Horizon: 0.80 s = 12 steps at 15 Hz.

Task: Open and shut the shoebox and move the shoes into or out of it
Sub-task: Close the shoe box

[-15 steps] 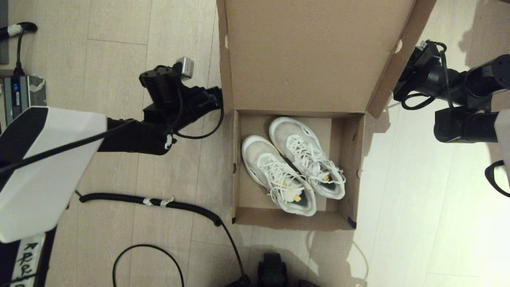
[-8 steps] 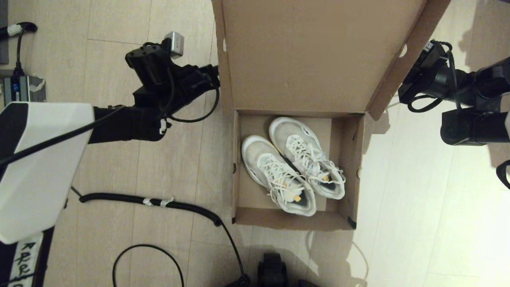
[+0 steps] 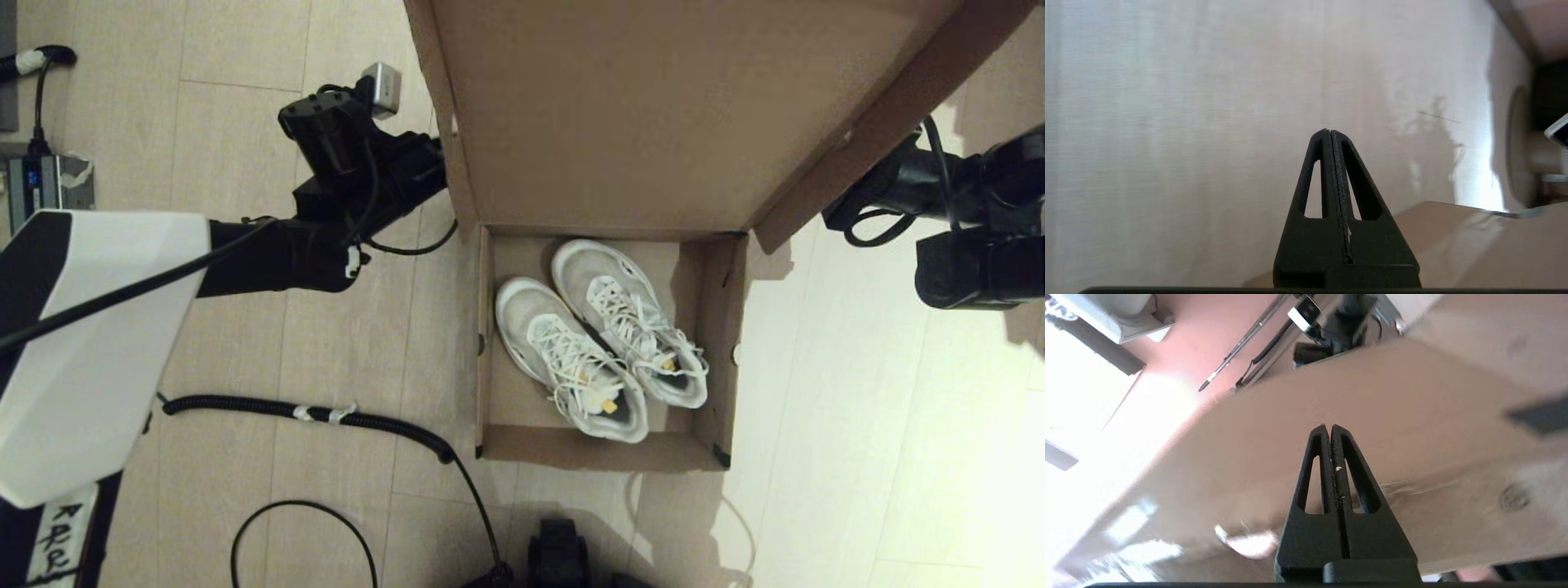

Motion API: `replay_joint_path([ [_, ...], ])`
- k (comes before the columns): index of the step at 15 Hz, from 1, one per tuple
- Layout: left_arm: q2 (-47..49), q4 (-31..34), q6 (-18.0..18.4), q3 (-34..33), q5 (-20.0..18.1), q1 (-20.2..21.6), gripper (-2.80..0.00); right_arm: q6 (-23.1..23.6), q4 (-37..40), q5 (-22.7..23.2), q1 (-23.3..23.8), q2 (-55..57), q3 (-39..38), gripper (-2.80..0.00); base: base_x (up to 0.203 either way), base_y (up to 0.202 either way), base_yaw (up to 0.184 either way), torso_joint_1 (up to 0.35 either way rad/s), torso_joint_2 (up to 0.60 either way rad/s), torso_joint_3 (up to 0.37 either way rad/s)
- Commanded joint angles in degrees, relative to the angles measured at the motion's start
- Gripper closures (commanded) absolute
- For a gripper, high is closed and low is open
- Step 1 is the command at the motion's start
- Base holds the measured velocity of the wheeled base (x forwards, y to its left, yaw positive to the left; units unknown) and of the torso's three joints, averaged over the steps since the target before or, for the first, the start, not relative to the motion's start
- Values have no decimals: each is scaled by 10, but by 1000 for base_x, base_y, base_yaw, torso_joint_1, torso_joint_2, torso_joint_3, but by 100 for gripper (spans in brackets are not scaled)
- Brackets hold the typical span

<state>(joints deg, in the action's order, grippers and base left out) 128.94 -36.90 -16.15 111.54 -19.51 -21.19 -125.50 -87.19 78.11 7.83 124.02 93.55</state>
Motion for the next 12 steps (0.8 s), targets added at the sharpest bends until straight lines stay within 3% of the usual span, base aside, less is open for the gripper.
replay_joint_path([
  [1, 2, -4, -1, -1, -1, -12, 0, -7, -5, 8, 1, -31, -39, 0, 0, 0, 0, 0, 0, 0],
  [12, -49, -33, 1, -28, 2, -50, 0, 16, -5, 48, 7, -148, -219, 0, 0, 0, 0, 0, 0, 0],
])
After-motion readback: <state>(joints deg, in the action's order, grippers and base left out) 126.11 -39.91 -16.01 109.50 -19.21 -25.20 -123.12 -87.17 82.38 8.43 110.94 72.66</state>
